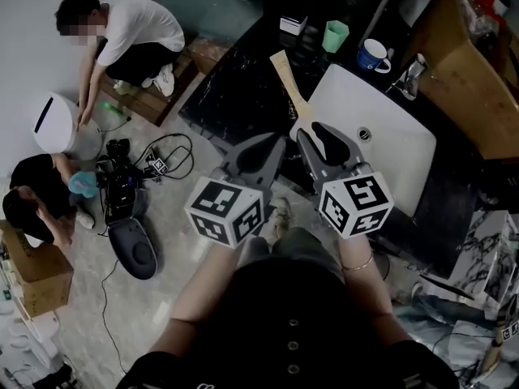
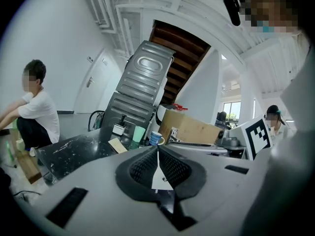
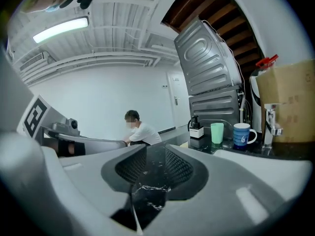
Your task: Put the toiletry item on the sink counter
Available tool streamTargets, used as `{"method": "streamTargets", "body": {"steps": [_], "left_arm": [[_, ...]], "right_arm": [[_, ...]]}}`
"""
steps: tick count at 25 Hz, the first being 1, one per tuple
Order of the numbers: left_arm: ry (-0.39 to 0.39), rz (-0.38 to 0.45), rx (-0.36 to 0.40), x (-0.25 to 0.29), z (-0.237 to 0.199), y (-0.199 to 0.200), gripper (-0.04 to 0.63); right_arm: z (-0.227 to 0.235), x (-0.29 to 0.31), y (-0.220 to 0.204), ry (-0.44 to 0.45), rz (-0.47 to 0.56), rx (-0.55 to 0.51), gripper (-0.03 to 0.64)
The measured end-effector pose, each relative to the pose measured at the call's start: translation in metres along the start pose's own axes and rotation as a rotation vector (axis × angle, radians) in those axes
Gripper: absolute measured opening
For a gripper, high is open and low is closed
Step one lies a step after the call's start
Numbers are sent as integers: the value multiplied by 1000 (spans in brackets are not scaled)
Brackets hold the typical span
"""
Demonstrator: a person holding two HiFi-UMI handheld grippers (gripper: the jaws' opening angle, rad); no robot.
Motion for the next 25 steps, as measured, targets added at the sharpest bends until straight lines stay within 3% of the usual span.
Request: {"method": "streamTargets", "body": {"steps": [8,15,25], "left_arm": [[-36,21,53,-45,30,-9,14],[-56,40,75,-81,45,-14,14],[-87,77,85,-122,62,-23,14]], "right_arm": [[-48,-33,0,13,32,-48,79],[-83,-67,-1,-21,71,-76,10],[-123,-97,-14,-5,97,-79,3]]}}
Point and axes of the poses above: the fingertips, and each gripper's own axes: x forward along the fingers, z to its right, y out of its top, the point moved 6 cm from there along -x, backward along the fingers, and after that the axes turned 12 degrees about y, right-handed, at the moved point
